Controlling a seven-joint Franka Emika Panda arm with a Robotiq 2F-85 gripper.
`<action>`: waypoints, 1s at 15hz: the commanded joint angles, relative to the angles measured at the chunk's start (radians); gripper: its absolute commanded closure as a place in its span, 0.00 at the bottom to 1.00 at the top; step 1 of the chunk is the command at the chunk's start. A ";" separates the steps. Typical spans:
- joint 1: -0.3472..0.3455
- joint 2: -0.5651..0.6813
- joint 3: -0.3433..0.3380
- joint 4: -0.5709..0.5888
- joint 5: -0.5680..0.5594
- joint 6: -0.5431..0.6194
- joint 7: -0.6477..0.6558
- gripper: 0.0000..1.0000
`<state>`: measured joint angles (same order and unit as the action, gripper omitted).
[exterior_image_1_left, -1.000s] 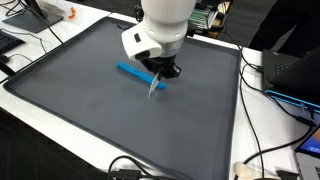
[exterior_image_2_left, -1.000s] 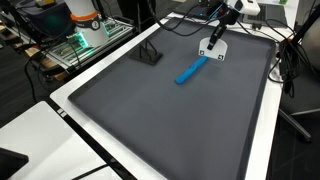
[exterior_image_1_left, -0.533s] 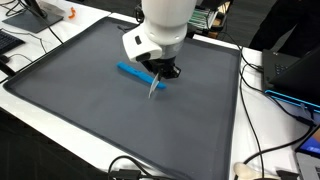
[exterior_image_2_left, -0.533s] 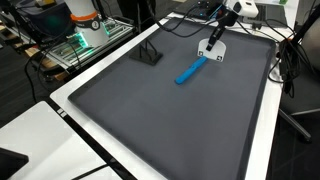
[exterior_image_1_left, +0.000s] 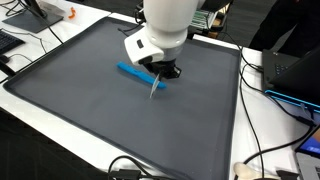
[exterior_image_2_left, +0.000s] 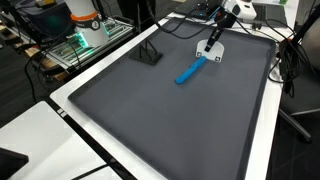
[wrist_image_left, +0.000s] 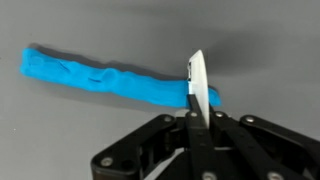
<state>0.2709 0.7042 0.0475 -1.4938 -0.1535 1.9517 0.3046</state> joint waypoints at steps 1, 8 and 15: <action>0.000 0.020 -0.003 -0.008 -0.001 -0.056 -0.032 0.99; -0.006 0.017 0.003 -0.018 0.006 -0.102 -0.056 0.99; -0.015 -0.020 0.010 -0.071 0.022 -0.082 -0.065 0.99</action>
<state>0.2699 0.7054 0.0505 -1.4979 -0.1504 1.8804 0.2535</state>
